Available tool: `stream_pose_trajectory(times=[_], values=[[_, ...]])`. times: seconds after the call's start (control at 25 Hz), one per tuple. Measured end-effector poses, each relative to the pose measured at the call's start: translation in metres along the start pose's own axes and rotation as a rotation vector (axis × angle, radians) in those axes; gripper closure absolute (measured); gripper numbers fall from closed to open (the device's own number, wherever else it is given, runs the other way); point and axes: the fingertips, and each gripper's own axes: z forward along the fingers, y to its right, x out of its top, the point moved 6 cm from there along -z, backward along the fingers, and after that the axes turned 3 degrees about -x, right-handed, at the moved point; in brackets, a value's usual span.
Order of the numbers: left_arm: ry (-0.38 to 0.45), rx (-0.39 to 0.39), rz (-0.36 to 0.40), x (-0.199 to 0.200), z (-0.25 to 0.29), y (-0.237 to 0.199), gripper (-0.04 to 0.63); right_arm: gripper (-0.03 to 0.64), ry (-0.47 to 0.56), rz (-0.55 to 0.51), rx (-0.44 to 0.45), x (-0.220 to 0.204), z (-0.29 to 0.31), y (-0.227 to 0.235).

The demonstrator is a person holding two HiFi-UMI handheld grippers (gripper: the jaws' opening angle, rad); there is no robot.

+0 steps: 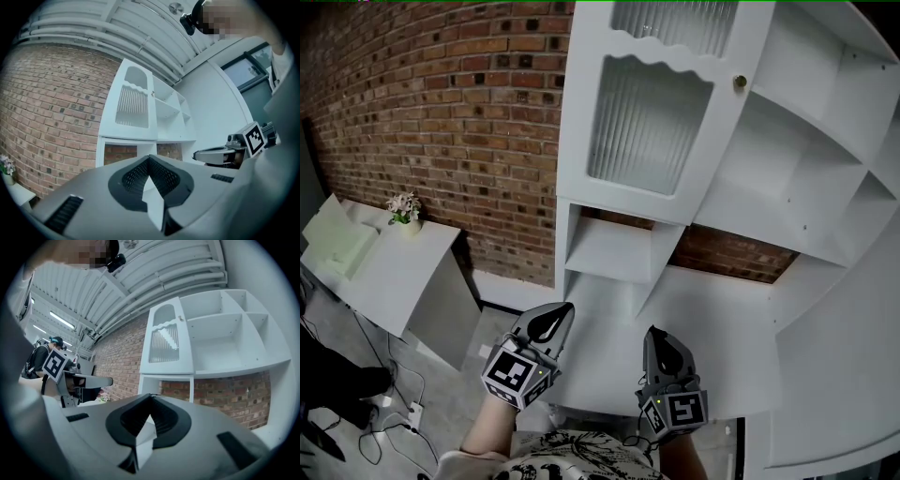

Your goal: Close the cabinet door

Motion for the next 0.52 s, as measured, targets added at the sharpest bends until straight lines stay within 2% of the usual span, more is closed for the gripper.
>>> stream_pose_trajectory(times=[0.52], values=[[0.02, -0.031, 0.014, 0.01, -0.009, 0.013, 0.589, 0.611, -0.015, 0.018, 0.007, -0.003, -0.009, -0.005]])
